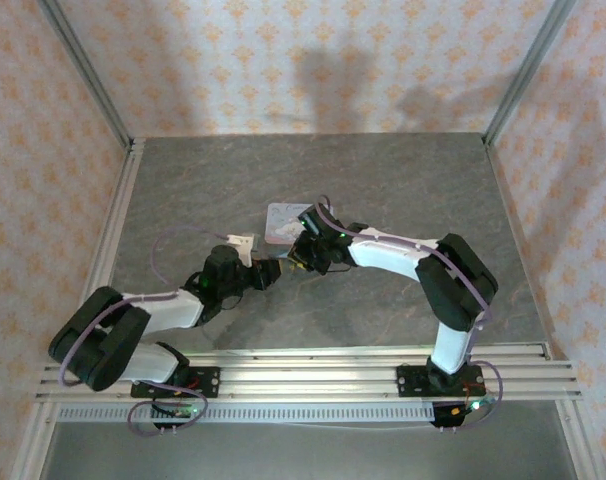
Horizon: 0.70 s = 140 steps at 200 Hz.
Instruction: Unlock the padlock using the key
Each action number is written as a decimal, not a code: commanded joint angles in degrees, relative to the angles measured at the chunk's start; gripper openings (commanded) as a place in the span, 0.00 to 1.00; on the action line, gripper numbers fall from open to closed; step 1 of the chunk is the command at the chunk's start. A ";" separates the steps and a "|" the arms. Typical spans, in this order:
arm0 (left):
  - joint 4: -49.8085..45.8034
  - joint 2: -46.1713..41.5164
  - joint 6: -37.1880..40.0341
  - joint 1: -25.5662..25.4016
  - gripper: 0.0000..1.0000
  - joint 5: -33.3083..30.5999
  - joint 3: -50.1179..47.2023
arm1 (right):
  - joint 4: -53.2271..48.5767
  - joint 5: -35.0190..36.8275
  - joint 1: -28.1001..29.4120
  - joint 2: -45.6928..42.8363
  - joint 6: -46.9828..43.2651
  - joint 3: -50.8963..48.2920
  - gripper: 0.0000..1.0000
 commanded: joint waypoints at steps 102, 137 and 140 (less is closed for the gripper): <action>17.09 9.61 -13.26 0.50 0.25 5.55 1.22 | 6.05 -1.39 -0.68 -0.78 4.02 -0.82 0.00; 17.93 11.08 -13.29 0.49 0.23 5.57 1.80 | 6.15 -1.57 -0.68 -0.21 4.20 -0.25 0.00; 17.99 11.19 -13.29 0.47 0.23 5.55 1.82 | 6.13 -1.59 -0.68 -0.17 4.20 -0.24 0.00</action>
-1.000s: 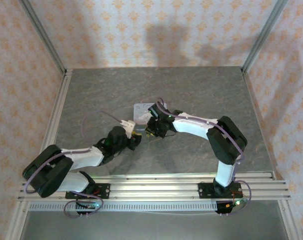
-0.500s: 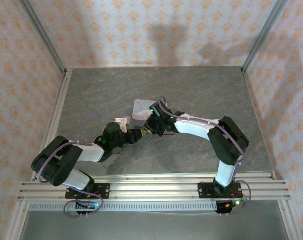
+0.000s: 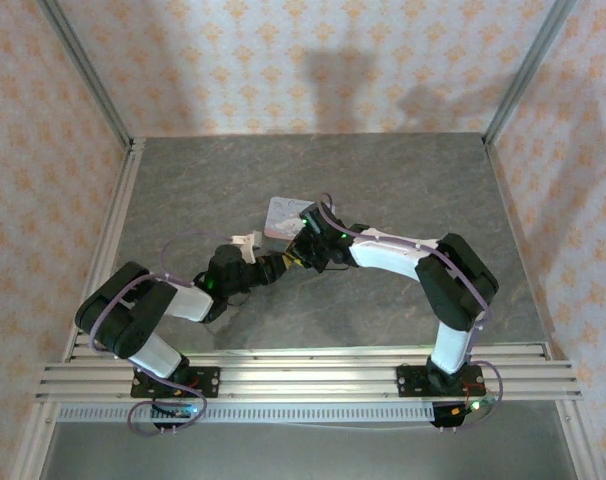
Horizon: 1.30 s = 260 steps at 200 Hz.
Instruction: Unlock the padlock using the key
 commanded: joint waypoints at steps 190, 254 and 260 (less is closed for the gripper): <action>-4.64 -0.12 17.09 -0.80 0.00 -2.95 3.19 | 0.06 -1.80 -0.40 0.05 1.48 2.12 0.00; -17.06 -6.60 32.54 -6.43 0.00 -10.68 5.34 | -4.16 -3.46 -0.57 -1.35 0.99 4.04 0.00; -17.25 -6.42 33.27 -7.04 0.00 -11.36 5.34 | -4.40 -3.77 -0.57 -1.46 1.08 4.04 0.00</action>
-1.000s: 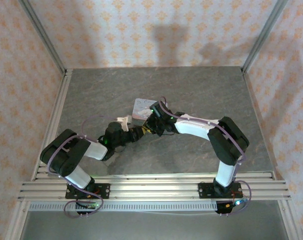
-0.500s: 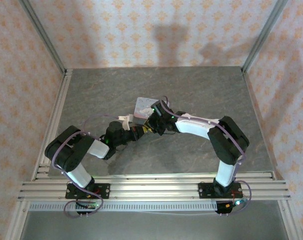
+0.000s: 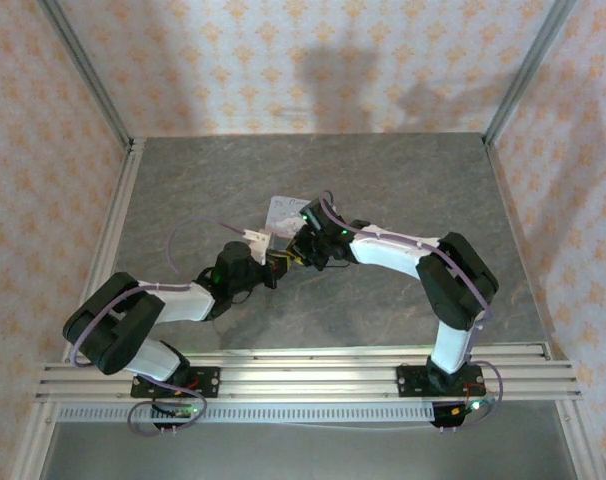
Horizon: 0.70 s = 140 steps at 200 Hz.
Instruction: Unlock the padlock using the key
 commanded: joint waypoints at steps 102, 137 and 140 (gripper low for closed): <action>-9.90 2.84 25.92 -15.09 0.00 -24.34 1.30 | -6.09 -5.20 -0.51 -2.55 -2.92 0.63 0.00; -12.73 6.99 31.21 -20.61 0.00 -32.70 3.98 | -12.19 -4.89 -0.68 -1.49 -7.83 3.10 0.00; -12.85 7.44 31.59 -21.02 0.00 -33.34 4.16 | -12.66 -4.94 -0.68 -1.33 -8.29 3.45 0.00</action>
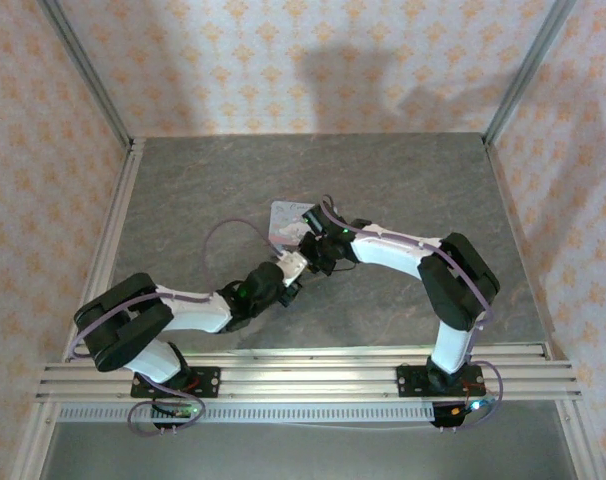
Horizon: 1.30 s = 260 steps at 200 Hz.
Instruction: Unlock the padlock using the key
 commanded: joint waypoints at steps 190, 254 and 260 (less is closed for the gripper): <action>3.07 9.41 -8.68 -2.64 0.00 -4.44 -4.07 | -10.64 2.44 -0.69 -6.03 -8.82 3.39 0.52; 3.36 7.78 -10.01 -1.66 0.00 -3.59 -4.82 | -9.42 4.50 -0.62 -8.53 -8.48 1.22 0.54; 3.25 7.26 -10.25 -1.66 0.00 -3.46 -4.95 | -8.53 4.59 -0.69 -8.87 -8.05 0.45 0.54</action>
